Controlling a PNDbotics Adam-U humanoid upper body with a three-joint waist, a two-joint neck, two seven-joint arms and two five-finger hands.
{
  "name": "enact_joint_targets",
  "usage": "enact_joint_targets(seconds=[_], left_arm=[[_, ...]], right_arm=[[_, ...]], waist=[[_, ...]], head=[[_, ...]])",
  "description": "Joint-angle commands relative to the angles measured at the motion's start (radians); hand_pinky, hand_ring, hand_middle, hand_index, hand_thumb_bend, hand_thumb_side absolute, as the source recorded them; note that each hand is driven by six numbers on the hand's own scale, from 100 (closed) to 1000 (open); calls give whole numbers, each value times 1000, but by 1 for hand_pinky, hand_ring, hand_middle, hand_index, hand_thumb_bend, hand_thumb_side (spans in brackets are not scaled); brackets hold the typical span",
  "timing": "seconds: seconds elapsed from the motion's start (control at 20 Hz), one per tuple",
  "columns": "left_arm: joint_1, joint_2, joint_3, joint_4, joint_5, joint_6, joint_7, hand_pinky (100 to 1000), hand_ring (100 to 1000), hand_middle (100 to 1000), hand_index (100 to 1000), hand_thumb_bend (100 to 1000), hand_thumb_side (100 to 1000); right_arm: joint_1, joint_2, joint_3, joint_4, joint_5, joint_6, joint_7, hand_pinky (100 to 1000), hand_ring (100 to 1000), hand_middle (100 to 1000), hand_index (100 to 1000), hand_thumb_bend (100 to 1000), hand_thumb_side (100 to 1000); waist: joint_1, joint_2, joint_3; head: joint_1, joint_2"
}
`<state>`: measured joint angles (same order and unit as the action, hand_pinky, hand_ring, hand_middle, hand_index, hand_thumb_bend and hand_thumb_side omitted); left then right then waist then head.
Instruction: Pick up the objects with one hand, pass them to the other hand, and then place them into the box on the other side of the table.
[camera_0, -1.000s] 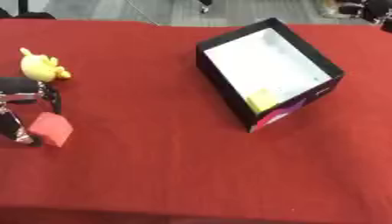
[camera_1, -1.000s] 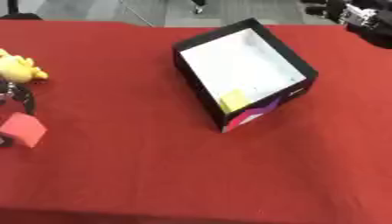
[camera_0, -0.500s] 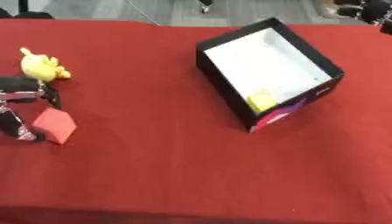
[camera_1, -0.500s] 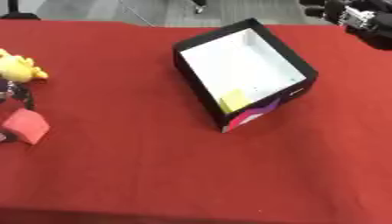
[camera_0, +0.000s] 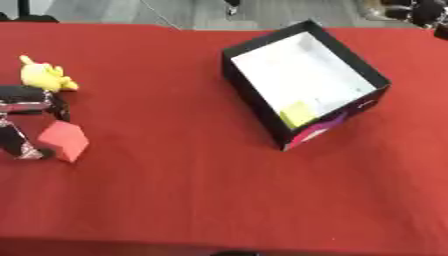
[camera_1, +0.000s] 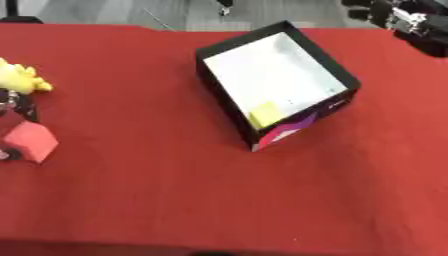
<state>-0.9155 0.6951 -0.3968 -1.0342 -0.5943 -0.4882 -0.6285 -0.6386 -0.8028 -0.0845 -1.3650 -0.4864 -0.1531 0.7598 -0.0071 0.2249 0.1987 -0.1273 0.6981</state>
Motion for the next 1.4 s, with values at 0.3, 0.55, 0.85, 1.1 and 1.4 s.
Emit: enact_joint_targets(seconds=[0.3, 0.55, 0.85, 1.1, 1.4], left_arm=[[-5, 41, 72, -145, 95, -21, -24, 781, 684, 589, 579, 148, 100], [9, 9, 81, -181, 105, 38, 48, 767, 662, 579, 575, 102, 100], [12, -47, 90, -212, 92, 69, 131, 760, 645, 584, 566, 100, 100], [15, -91, 95, -232, 57, 84, 200, 758, 636, 577, 560, 100, 100], [20, -143, 102, -246, 33, 98, 276, 758, 625, 570, 553, 100, 100]], right_arm=[[-25, -36, -9, -39, -49, 3, -4, 1000, 1000, 1000, 1000, 100, 446], [-38, -46, -8, -52, -80, 7, -6, 1000, 1000, 1000, 1000, 100, 454], [-46, -47, -5, -65, -100, 6, -4, 1000, 1000, 1000, 1000, 100, 458], [-51, -47, -5, -74, -111, 7, -6, 1000, 1000, 1000, 1000, 100, 462], [-55, -48, -5, -83, -125, 10, -6, 1000, 1000, 1000, 1000, 100, 466]], waist=[[6, -25, -1], [3, -25, -1], [-2, -27, -1], [-6, -27, -2], [-8, -28, -3]], head=[[-1, -8], [-4, -13], [-16, -17], [-17, -24], [-24, -35]])
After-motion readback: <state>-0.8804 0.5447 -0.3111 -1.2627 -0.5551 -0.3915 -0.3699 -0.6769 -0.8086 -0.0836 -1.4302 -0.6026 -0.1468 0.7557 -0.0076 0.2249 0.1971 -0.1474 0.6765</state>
